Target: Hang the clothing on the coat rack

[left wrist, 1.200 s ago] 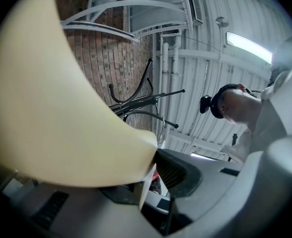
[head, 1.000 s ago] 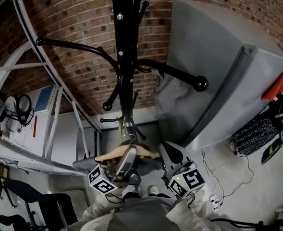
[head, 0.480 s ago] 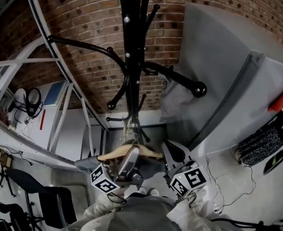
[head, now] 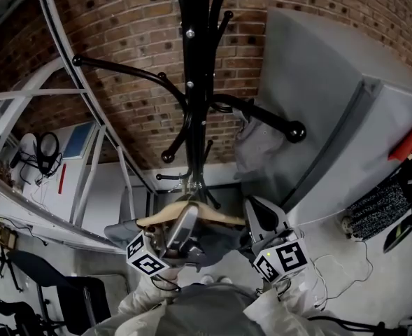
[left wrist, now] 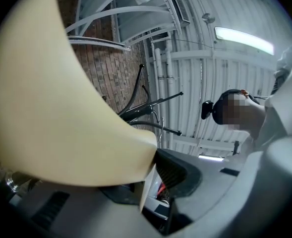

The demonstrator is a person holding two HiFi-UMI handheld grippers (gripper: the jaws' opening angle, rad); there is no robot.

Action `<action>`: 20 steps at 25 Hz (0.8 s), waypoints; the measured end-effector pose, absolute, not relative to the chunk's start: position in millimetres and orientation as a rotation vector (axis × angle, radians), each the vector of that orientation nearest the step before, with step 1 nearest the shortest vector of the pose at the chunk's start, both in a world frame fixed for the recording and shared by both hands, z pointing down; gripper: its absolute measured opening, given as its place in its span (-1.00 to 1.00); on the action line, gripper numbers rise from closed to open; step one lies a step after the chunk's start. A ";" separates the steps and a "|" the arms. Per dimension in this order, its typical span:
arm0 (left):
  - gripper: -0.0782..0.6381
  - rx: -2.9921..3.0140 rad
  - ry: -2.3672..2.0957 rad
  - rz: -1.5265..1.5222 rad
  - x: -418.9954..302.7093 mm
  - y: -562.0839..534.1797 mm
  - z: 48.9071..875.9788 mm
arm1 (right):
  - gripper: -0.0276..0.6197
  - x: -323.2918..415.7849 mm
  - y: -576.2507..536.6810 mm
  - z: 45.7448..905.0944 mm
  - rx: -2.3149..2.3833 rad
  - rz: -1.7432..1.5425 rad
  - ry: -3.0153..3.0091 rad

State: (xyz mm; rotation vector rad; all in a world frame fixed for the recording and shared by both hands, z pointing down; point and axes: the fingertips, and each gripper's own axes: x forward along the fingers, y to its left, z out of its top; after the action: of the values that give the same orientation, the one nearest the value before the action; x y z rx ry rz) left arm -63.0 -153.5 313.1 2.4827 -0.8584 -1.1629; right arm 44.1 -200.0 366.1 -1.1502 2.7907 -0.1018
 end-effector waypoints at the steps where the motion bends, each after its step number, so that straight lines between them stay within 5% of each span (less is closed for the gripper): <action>1: -0.49 2.477 -0.856 -1.171 -66.5 -154.5 310.2 | -0.84 46.5 -202.1 364.4 -1.166 -0.094 2.783; 20: -0.49 2.532 -0.759 -1.240 -89.2 -178.6 268.8 | -0.84 59.4 -215.8 339.5 -1.302 0.001 2.671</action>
State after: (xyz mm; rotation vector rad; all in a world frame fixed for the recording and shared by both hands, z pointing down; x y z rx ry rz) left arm -89.2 -178.6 268.8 2.5319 -0.7594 -1.2401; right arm 59.4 -215.8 339.5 -1.3022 2.6706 0.0005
